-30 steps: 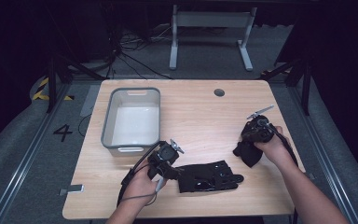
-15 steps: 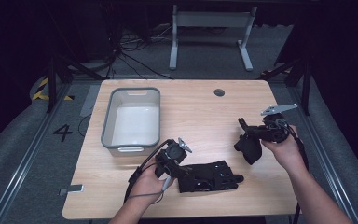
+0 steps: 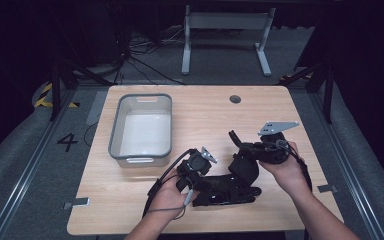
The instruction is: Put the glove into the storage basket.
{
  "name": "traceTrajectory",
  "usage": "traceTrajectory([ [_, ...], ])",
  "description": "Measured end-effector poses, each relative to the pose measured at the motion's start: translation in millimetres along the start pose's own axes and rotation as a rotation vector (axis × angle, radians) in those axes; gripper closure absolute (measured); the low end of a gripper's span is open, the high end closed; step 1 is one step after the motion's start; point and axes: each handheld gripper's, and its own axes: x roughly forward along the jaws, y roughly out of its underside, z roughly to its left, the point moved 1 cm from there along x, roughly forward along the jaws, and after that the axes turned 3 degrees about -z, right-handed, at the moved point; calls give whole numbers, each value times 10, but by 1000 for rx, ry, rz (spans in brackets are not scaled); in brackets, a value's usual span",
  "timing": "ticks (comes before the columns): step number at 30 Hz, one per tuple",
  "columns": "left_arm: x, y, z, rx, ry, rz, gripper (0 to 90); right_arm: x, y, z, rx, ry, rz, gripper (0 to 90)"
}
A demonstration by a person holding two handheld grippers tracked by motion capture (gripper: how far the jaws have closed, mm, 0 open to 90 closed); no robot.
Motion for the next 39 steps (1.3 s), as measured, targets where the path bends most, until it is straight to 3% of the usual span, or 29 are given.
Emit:
traceTrajectory([
  [8, 3, -23, 4, -24, 26, -17, 460, 178, -54, 256, -40, -52, 3, 829],
  [11, -11, -18, 11, -29, 32, -21, 455, 244, -65, 339, -66, -51, 12, 829],
  [22, 45, -1, 17, -30, 36, 7, 460, 341, -81, 462, -84, -74, 15, 827],
  [27, 68, 13, 26, -15, 9, 34, 599, 356, -73, 491, -82, -81, 9, 824],
  [32, 61, 18, 6, 14, -38, 51, 815, 356, -54, 479, -68, -96, 7, 822],
  [39, 45, 22, 8, 12, -65, 60, 849, 351, -56, 496, -64, -101, 2, 822],
])
